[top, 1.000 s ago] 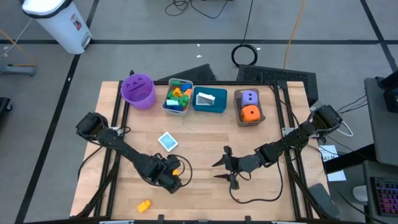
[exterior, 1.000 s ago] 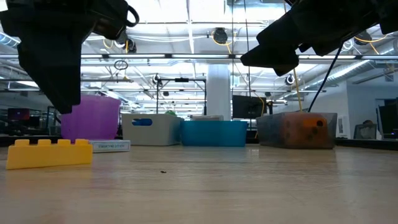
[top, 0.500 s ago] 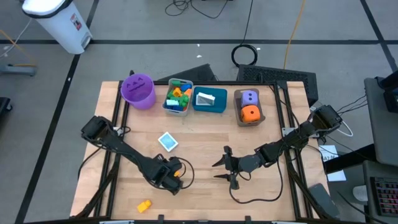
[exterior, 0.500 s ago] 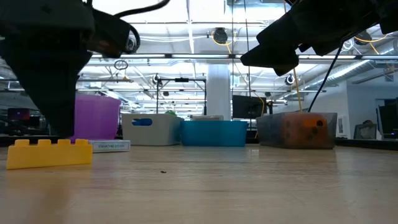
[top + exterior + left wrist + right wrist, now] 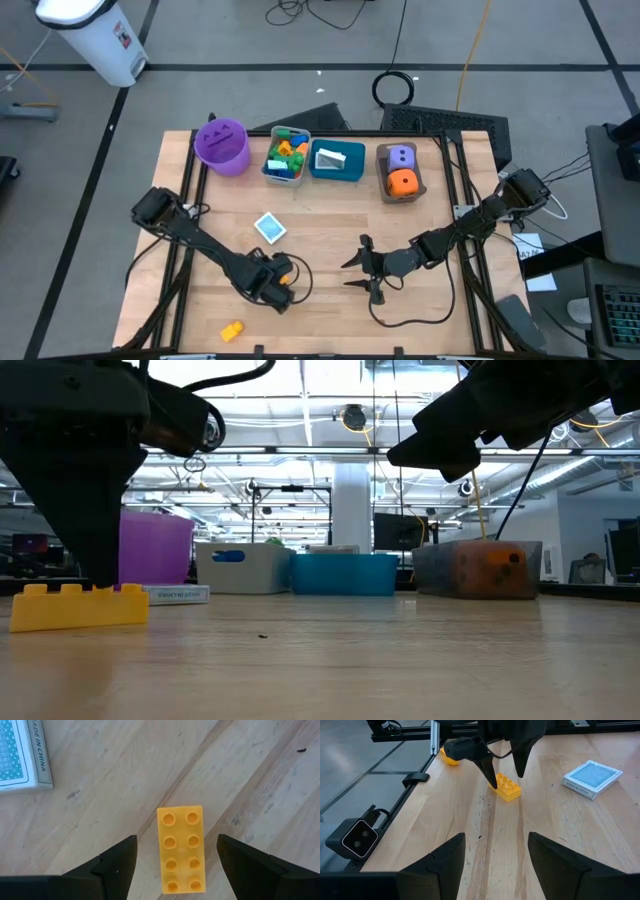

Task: Pick & Place Toys
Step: Put the yellow game piece into the gray bin, then put the light blue deck of cards into the blue bin

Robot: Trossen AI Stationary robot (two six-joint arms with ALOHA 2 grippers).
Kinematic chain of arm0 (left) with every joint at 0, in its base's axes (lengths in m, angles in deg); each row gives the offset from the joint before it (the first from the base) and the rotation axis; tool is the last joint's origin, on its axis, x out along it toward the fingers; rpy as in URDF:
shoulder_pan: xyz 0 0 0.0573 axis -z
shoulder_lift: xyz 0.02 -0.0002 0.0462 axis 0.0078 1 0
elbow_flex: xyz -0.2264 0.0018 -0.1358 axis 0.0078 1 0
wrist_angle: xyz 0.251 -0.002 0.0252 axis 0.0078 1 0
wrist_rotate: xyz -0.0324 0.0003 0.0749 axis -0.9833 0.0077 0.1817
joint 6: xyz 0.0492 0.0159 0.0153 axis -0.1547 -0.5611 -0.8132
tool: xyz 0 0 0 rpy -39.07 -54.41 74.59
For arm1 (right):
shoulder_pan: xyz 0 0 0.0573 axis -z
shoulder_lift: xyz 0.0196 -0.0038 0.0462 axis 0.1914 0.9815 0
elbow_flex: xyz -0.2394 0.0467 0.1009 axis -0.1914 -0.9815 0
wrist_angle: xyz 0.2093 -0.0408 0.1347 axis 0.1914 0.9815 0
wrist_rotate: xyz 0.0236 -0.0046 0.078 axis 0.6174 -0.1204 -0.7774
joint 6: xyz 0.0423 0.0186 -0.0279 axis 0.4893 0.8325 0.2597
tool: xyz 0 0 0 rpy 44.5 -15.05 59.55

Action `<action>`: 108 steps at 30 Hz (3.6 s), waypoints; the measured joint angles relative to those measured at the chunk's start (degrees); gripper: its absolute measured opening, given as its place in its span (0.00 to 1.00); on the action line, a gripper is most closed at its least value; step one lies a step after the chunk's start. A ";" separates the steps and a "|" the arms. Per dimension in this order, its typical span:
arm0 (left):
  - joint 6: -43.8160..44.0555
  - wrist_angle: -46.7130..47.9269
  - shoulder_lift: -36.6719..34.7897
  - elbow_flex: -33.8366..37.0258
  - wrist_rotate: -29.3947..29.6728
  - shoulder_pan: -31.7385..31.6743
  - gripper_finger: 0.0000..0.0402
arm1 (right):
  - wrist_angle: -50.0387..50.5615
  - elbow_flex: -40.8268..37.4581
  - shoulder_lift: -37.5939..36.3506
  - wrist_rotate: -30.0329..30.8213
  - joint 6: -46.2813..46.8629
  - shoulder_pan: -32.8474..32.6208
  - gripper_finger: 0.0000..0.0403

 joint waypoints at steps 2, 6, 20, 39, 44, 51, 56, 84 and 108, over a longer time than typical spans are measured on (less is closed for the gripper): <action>-0.09 -0.07 0.48 0.00 -0.04 -0.03 0.70 | 0.00 0.00 0.00 0.00 0.00 0.00 0.52; -0.94 -0.64 2.58 0.00 -1.15 -0.05 0.70 | 0.00 -0.02 0.00 0.00 0.00 0.00 0.52; -2.51 -1.83 3.81 -0.04 -3.56 -1.17 0.67 | 0.00 -0.04 0.00 0.00 0.17 0.00 0.52; -13.86 2.40 -5.94 0.07 4.72 -12.28 0.37 | -0.04 -0.04 0.00 0.00 0.17 0.00 0.52; -19.87 3.83 -15.62 0.04 10.19 -20.29 0.39 | -0.07 -0.04 0.00 0.02 0.02 0.00 0.52; -30.48 -1.25 -23.05 -0.07 13.41 -36.55 0.38 | -0.11 -0.04 0.00 0.02 0.00 0.02 0.52; -37.87 -8.51 -21.25 -0.07 8.27 -45.88 0.38 | -0.11 -0.04 0.00 0.02 0.39 0.02 0.52; -41.70 -16.76 -10.74 -0.02 4.48 -63.80 0.64 | 1.35 -0.04 0.00 0.24 0.39 0.98 0.52; -58.04 -5.86 -35.90 0.39 -9.42 -42.60 0.69 | -9.02 -0.04 0.00 0.09 -5.47 1.18 0.52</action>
